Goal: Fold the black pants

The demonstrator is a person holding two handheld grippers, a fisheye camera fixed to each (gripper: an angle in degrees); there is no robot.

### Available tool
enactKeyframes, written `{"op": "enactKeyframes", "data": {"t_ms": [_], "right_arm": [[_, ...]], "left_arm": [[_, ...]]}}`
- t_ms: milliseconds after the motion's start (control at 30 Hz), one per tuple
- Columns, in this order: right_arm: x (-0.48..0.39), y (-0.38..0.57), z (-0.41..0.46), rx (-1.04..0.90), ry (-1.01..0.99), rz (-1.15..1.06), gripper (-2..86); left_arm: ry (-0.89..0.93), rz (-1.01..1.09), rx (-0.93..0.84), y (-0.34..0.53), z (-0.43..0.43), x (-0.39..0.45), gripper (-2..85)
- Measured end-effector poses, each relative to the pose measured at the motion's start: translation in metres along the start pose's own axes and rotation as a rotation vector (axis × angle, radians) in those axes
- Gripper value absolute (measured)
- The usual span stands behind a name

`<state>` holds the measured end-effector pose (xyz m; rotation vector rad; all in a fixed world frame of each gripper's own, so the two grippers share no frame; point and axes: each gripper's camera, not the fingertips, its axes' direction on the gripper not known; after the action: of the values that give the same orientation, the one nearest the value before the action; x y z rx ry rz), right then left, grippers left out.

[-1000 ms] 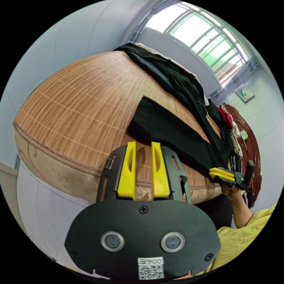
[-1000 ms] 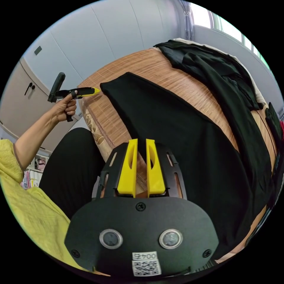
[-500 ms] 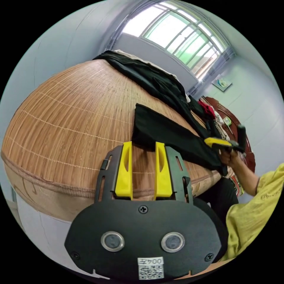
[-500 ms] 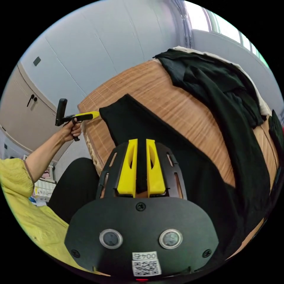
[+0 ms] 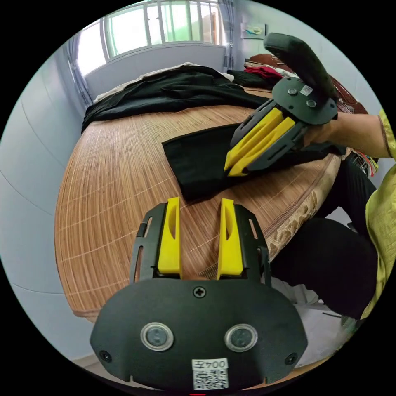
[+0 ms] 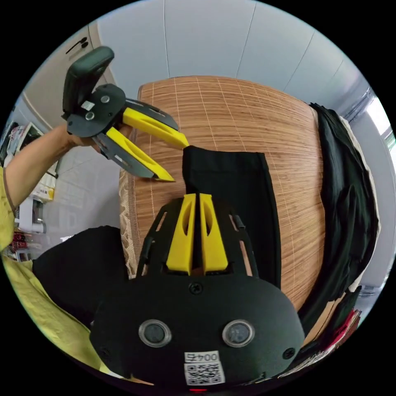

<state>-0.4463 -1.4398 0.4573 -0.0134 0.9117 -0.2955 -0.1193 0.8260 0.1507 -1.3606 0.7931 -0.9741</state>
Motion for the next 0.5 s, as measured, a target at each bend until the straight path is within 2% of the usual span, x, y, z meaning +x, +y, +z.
{"op": "enactKeyframes", "data": {"t_ms": [267,500], "right_arm": [[0.073,-0.009,-0.007,0.119,-0.319,0.178,-0.5],[0.109,-0.022,-0.002,0.139,-0.425,0.277,0.3]], "left_arm": [[0.073,0.084,0.034,0.0,0.012,-0.017,13.0],[0.214,0.065,0.072,0.002,0.035,-0.044,9.1]]}}
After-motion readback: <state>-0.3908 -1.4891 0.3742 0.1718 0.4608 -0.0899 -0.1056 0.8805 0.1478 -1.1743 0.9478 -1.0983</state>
